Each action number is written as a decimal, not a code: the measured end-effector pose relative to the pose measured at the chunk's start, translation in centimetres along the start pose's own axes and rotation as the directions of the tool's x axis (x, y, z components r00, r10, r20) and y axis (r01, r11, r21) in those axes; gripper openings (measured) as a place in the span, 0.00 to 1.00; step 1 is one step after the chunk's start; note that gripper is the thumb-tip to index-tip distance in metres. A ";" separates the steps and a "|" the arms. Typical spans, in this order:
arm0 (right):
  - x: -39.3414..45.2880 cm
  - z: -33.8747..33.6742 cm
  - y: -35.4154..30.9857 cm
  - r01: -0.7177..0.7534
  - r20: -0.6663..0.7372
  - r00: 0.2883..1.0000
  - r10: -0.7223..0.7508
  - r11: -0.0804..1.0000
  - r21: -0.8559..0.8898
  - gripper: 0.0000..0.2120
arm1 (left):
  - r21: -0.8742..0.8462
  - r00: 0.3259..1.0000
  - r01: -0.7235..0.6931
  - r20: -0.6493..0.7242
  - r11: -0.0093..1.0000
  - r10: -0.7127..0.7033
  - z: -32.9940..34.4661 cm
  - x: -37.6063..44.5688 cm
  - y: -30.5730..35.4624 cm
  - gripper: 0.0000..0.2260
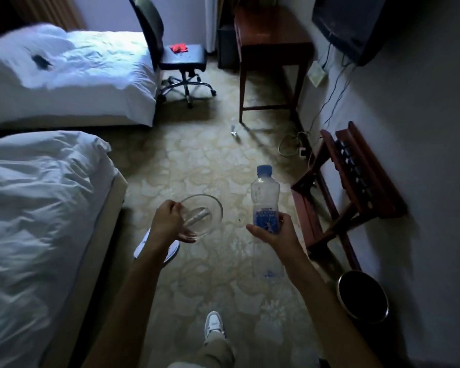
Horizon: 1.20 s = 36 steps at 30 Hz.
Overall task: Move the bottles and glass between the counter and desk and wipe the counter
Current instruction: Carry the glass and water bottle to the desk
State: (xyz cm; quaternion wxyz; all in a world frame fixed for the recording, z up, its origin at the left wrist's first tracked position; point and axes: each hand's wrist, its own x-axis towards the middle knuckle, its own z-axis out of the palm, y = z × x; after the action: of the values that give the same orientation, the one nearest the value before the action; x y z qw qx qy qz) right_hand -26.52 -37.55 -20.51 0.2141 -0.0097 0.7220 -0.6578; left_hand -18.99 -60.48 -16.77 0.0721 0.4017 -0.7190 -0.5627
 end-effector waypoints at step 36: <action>82.0 26.2 -22.6 -0.096 0.155 0.983 0.098 0.995 -0.023 0.26 | -0.005 0.993 0.051 -0.109 0.999 -0.051 2.8 80.3 29.2 0.10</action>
State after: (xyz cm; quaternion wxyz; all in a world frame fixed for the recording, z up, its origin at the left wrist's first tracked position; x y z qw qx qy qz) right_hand -98.58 -89.64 -24.40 0.3016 -0.0276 0.7077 -0.6383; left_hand -88.59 -110.00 -20.42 0.0973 0.4501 -0.7027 -0.5424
